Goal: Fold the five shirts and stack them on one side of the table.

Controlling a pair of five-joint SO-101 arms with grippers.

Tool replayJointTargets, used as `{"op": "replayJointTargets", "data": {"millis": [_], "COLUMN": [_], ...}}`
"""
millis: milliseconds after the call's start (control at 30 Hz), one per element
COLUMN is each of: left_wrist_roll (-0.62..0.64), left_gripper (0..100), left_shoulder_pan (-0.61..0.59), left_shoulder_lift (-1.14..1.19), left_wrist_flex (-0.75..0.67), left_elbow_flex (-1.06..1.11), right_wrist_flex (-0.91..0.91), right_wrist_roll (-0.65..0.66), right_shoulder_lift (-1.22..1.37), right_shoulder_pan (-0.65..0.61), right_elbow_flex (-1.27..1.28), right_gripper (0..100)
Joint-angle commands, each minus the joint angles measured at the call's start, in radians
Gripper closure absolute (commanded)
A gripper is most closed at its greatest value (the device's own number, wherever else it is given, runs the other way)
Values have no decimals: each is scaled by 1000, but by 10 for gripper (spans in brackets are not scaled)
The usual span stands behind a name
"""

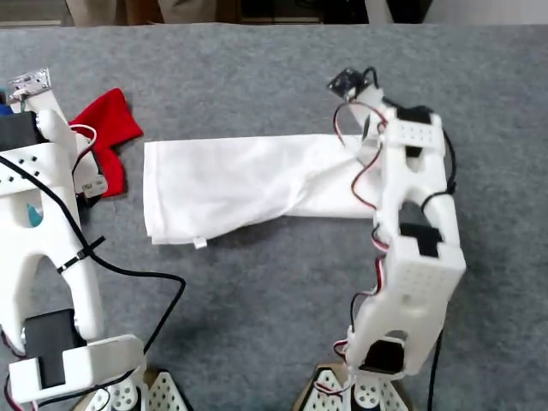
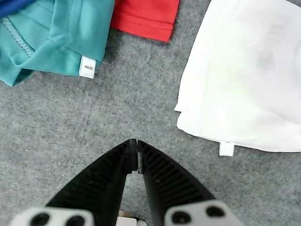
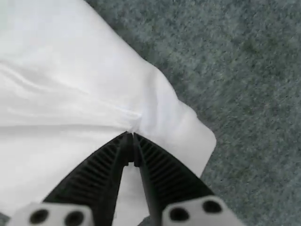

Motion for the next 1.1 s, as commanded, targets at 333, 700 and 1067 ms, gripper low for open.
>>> {"op": "replayJointTargets", "data": {"millis": [333,700,1067], "left_wrist_roll": [-3,-3,-37], "left_gripper": [980,980,980], "left_shoulder_pan": [-68,-64,-69], "left_shoulder_lift": [-45,-45,-45], "left_wrist_flex": [9,9,9], "left_elbow_flex": [-8,-14,-14], "right_wrist_flex": [585,675,671], "right_wrist_roll": [34,29,26], "right_shoulder_lift": [41,25,-24], "right_shoulder_pan": [-42,-105,-234], "right_elbow_flex": [-515,-564,-260], "right_gripper": [997,997,997]}}
